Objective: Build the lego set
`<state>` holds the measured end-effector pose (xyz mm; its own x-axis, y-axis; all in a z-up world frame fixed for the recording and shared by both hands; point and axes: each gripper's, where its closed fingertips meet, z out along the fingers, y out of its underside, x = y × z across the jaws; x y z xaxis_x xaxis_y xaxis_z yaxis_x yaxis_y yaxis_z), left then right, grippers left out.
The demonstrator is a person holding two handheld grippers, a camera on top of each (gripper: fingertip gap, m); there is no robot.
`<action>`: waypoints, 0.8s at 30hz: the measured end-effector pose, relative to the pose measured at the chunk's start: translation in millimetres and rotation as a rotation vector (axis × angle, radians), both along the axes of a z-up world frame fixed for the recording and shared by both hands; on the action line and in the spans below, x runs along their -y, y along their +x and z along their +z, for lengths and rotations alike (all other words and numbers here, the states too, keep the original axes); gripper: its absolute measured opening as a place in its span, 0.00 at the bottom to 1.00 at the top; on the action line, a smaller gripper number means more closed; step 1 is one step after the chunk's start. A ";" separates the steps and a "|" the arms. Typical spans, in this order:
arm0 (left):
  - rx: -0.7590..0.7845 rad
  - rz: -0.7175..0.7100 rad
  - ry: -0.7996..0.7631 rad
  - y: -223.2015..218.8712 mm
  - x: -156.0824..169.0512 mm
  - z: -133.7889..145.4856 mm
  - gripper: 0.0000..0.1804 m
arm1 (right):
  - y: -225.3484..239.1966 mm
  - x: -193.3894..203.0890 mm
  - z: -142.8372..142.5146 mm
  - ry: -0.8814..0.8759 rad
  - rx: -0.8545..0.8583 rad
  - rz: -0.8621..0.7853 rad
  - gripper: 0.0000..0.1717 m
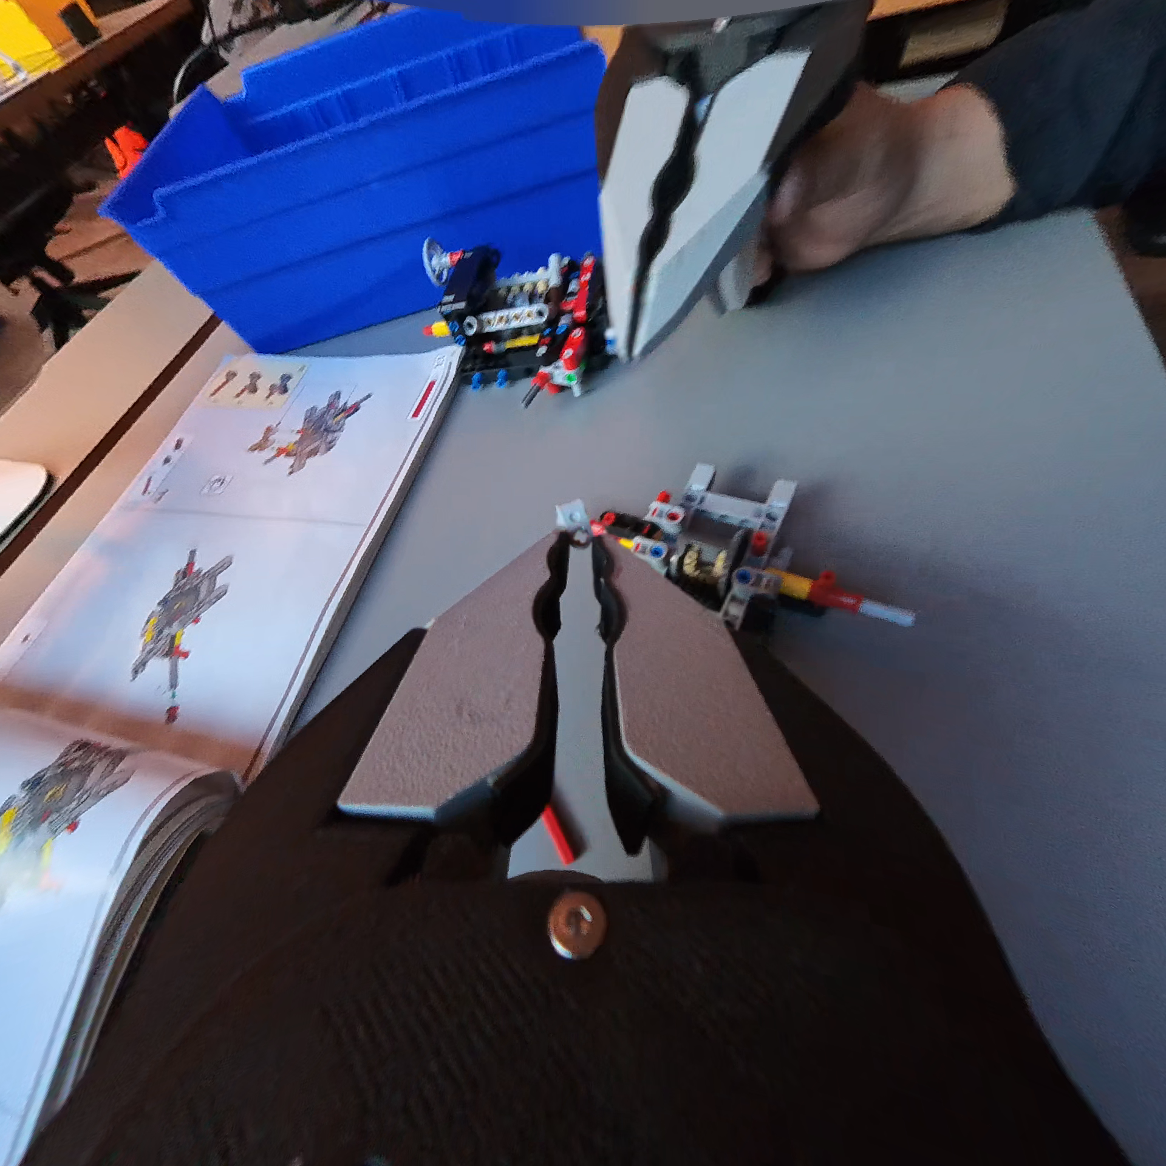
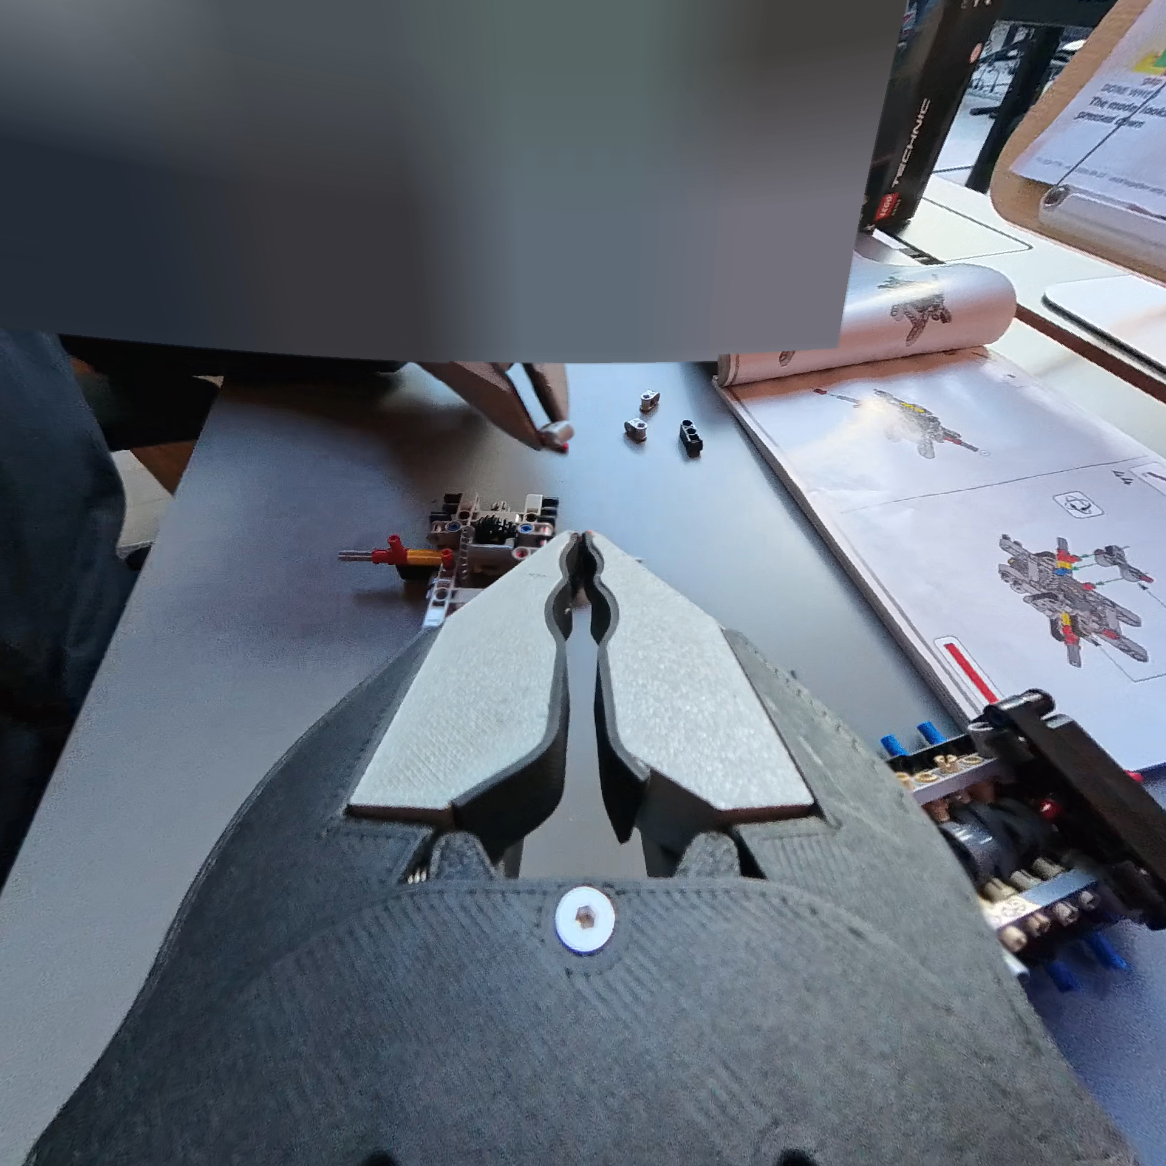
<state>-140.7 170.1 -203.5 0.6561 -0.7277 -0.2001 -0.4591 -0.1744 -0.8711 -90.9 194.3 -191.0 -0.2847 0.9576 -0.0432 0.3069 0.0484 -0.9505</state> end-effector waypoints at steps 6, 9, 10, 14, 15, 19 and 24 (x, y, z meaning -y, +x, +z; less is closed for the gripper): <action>0.054 0.008 0.105 1.6 0.1 23.5 0.03 | -9.7 0.3 -0.9 0.000 -0.005 0.022 0.00; 0.135 -0.001 0.102 0.1 -1.3 28.7 0.03 | -9.6 2.0 2.1 -0.015 -0.023 0.034 0.00; 0.147 0.009 0.088 -2.8 -3.6 27.2 0.03 | -9.1 1.7 2.8 -0.020 -0.027 0.035 0.00; 0.217 0.026 0.054 -9.7 -8.9 24.5 0.03 | -7.1 -1.0 6.9 -0.069 -0.046 0.036 0.00; 0.229 0.027 0.050 -10.5 -9.6 23.8 0.03 | -6.7 -2.0 8.2 -0.084 -0.052 0.036 0.00; 0.242 0.035 0.032 -12.7 -11.8 19.4 0.03 | -4.5 -6.3 12.8 -0.128 -0.076 0.030 0.00; 0.256 0.025 0.028 -10.0 -10.7 19.8 0.03 | -4.1 -7.4 13.5 -0.150 -0.078 0.034 0.00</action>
<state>-150.7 180.8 -183.7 0.7057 -0.7070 -0.0451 -0.2185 -0.1567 -0.9632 -94.9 201.7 -177.6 -0.3251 0.9317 -0.1620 0.2330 -0.0871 -0.9686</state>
